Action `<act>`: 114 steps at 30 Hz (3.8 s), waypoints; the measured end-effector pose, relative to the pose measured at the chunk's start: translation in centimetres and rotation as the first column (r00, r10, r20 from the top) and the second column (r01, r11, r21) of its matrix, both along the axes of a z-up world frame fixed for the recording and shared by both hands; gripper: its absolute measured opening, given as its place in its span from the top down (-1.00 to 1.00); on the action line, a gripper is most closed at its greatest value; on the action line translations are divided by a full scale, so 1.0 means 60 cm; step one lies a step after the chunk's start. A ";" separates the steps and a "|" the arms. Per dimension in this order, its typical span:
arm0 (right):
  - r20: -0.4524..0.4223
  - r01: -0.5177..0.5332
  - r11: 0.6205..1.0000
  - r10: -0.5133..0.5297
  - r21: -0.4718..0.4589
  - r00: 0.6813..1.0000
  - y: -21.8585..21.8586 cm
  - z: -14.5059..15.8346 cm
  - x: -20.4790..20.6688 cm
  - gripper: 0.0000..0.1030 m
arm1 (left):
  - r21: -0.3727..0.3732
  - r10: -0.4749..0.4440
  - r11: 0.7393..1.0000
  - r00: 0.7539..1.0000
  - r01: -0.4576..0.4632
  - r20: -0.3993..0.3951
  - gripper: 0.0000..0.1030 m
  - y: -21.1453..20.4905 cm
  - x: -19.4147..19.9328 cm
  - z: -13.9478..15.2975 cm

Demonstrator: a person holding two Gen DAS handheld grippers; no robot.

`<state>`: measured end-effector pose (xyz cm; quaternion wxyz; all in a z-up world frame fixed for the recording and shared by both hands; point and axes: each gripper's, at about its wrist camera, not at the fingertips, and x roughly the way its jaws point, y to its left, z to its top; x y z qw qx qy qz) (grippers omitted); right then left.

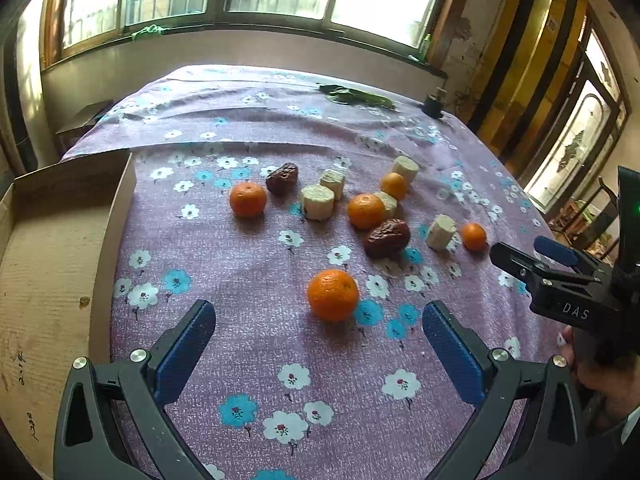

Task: Organize fruits
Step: 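Move the left gripper toward the mandarin orange in front of it, then close the left gripper on the mandarin orange and lift it, then carry the orange over the cardboard box with the left gripper while the right gripper grasps a red date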

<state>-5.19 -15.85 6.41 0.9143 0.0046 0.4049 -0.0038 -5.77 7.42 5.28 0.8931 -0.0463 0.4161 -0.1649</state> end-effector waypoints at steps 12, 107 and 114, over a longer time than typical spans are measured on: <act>0.008 -0.149 0.988 0.148 0.040 0.989 0.046 0.000 -0.017 -0.99 | 0.028 -0.008 1.000 1.000 0.009 -0.022 -1.00 -0.017 -0.002 -0.014; -0.044 -0.399 0.913 0.403 0.087 0.914 0.138 -0.032 0.101 -0.76 | 0.128 0.105 0.987 0.994 -0.101 -0.023 0.42 0.021 0.012 -0.005; -0.144 -0.424 0.903 0.429 0.063 0.892 0.158 -0.077 0.131 -0.05 | 0.126 0.135 0.983 0.991 -0.133 -0.003 0.42 0.049 0.002 0.017</act>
